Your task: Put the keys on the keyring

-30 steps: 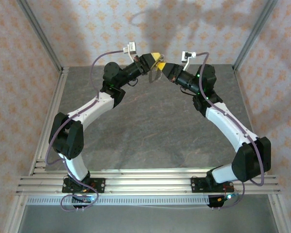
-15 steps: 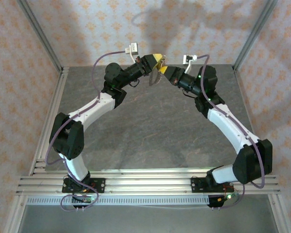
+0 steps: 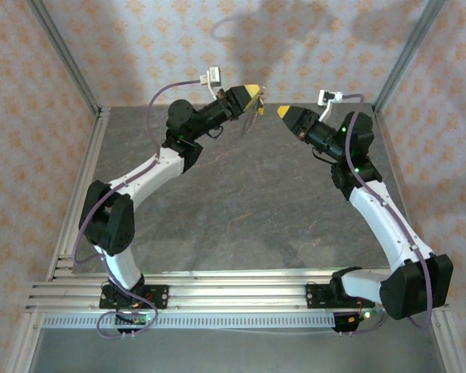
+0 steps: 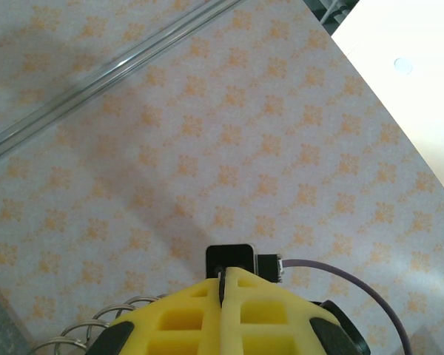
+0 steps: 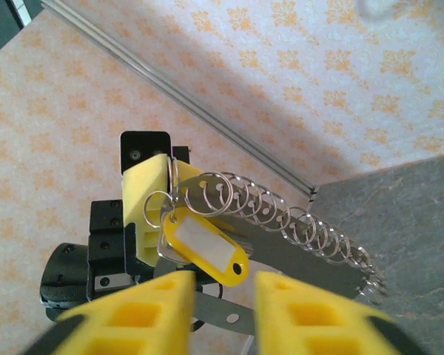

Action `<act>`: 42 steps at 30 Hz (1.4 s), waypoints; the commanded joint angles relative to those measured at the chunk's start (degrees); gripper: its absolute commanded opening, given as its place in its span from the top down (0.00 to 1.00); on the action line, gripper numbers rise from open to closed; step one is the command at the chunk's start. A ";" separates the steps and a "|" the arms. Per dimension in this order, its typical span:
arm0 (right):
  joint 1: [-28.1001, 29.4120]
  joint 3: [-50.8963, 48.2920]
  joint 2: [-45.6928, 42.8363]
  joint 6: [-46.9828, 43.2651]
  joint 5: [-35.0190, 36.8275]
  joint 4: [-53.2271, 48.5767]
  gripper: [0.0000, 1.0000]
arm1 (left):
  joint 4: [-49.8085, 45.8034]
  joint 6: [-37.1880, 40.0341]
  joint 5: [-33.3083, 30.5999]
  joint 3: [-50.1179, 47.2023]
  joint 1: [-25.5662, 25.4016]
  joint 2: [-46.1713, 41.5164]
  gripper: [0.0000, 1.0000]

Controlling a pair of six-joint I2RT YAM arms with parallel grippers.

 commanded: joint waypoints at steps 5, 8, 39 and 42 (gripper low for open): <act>0.25 5.65 3.91 7.94 1.78 10.18 0.59 | 3.18 0.12 0.88 1.87 -0.64 -0.13 1.00; 1.39 6.86 5.31 8.67 2.36 11.22 0.59 | 3.20 0.12 0.79 1.87 -0.74 0.06 1.00; 4.97 12.18 9.29 1.51 1.95 4.21 1.00 | -1.40 2.94 2.76 3.37 -0.53 -0.43 1.00; 2.97 15.57 10.52 -1.49 -2.32 0.15 1.00 | -7.36 6.91 4.77 5.39 0.76 -1.52 0.74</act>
